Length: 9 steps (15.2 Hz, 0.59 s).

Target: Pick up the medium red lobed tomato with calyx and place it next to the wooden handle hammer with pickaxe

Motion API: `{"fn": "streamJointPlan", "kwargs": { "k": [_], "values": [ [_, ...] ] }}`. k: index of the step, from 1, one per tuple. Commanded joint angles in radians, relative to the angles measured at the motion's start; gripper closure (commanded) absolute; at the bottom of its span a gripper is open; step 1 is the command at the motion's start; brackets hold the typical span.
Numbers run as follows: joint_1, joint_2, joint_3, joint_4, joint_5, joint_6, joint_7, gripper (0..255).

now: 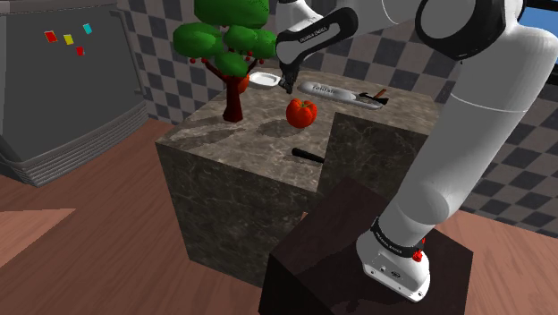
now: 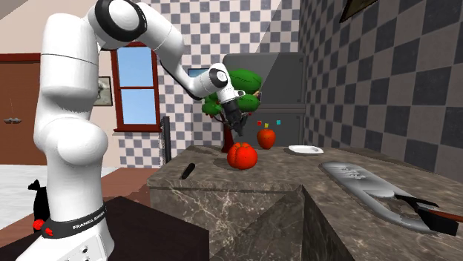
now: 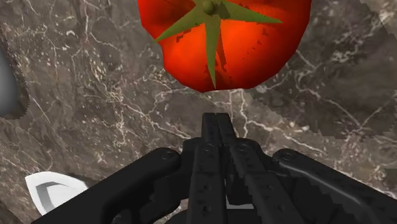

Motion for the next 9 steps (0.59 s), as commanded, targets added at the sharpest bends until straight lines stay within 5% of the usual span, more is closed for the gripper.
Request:
{"fn": "streamJointPlan", "kwargs": {
  "k": [1, 3, 4, 9],
  "values": [
    [0.009, -0.001, 0.010, -0.032, -0.004, -0.103, 0.001, 255],
    [-0.001, 0.006, 0.001, 0.020, 0.006, -0.054, -0.011, 255],
    [-0.001, 0.006, 0.001, 0.020, 0.006, -0.054, -0.011, 0],
    [0.010, 0.228, -0.011, 0.288, -0.033, -0.541, -0.246, 0]
  ]
}}
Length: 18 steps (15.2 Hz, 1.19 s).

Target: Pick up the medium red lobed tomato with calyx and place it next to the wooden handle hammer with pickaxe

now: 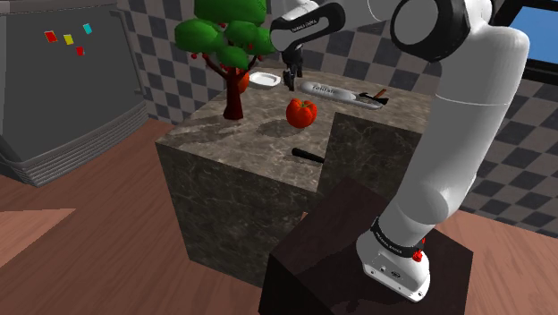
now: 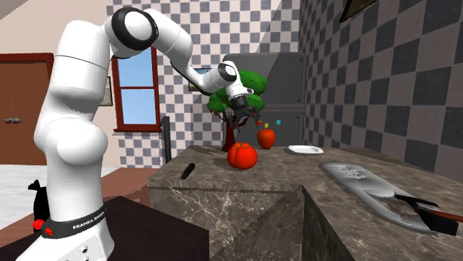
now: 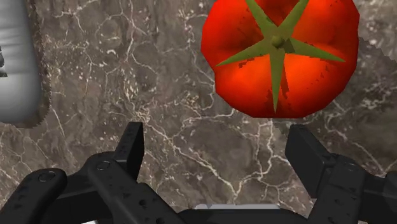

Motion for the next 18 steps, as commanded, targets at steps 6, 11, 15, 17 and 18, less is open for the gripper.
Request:
{"fn": "streamJointPlan", "kwargs": {
  "k": [6, 11, 15, 17, 18],
  "values": [
    [0.016, 0.099, -0.007, 0.102, -0.028, -0.217, -0.086, 0],
    [0.038, 0.210, -0.014, 0.165, -0.060, -0.495, -0.172, 0],
    [0.031, 0.201, -0.019, 0.114, -0.068, -0.470, -0.170, 0],
    [0.025, 0.192, -0.022, 0.081, -0.072, -0.444, -0.165, 0],
    [0.022, 0.188, -0.023, 0.065, -0.074, -0.431, -0.163, 0]
  ]
}}
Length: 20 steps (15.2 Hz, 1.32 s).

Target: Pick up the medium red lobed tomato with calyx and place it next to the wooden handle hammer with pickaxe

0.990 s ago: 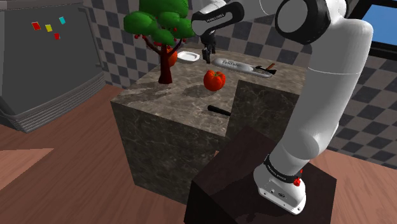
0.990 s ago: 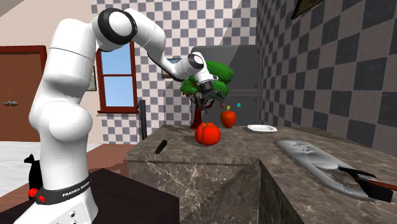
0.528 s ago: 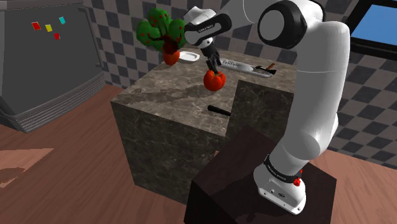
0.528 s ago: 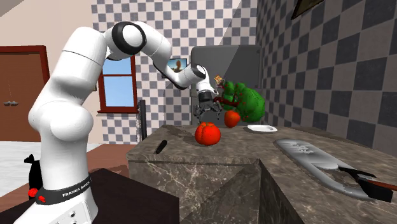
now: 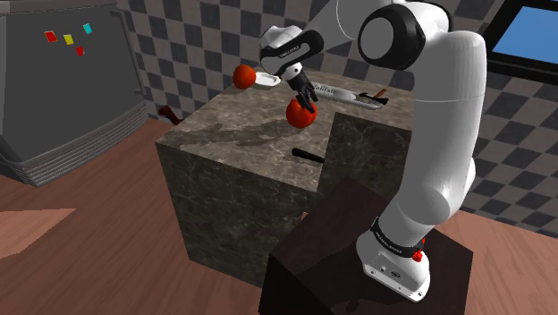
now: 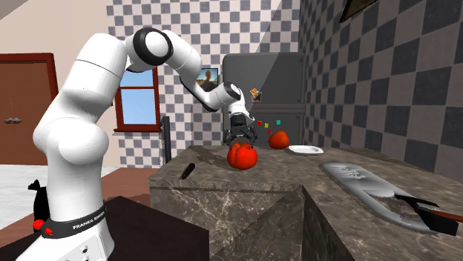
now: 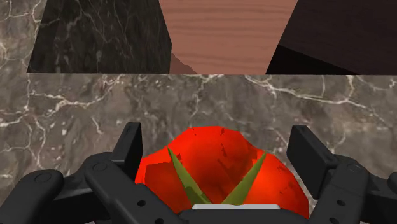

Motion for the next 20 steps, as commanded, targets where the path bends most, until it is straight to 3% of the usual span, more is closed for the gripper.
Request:
{"fn": "streamJointPlan", "kwargs": {
  "k": [1, 9, 10, 20],
  "values": [
    [-0.007, -0.009, -0.004, -0.042, -0.005, 0.034, 0.007, 0],
    [-0.007, -0.009, -0.003, -0.042, -0.005, 0.034, 0.007, 0],
    [-0.007, -0.009, -0.003, -0.042, -0.005, 0.034, 0.007, 255],
    [-0.006, -0.015, -0.004, -0.037, -0.006, 0.025, 0.002, 255]
  ]
}}
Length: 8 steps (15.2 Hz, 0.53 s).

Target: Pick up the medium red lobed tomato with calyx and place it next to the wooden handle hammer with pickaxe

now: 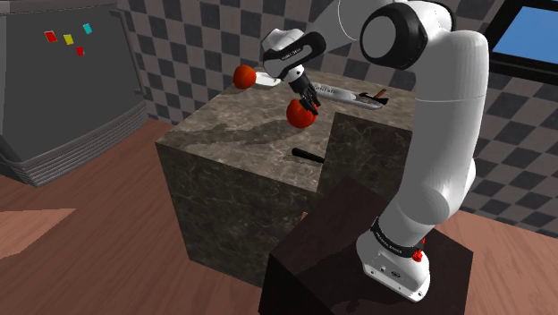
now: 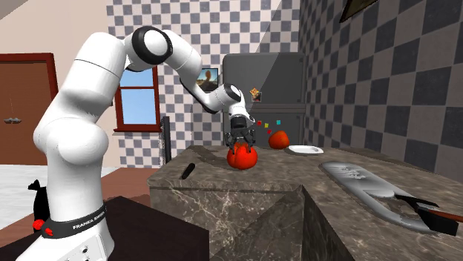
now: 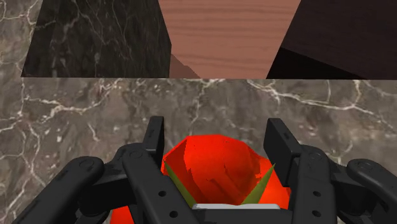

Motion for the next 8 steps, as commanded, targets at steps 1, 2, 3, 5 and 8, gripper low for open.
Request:
{"fn": "streamJointPlan", "kwargs": {
  "k": [1, 2, 3, 5, 8],
  "values": [
    [0.001, -0.009, 0.000, 0.006, -0.001, -0.013, -0.006, 255],
    [0.002, -0.014, -0.001, 0.011, -0.001, -0.023, -0.011, 255],
    [0.003, -0.019, -0.001, 0.017, -0.002, -0.033, -0.016, 255],
    [0.005, -0.029, -0.002, 0.029, -0.003, -0.053, -0.025, 255],
    [0.007, -0.042, -0.003, 0.049, -0.006, -0.083, -0.039, 255]
  ]
}}
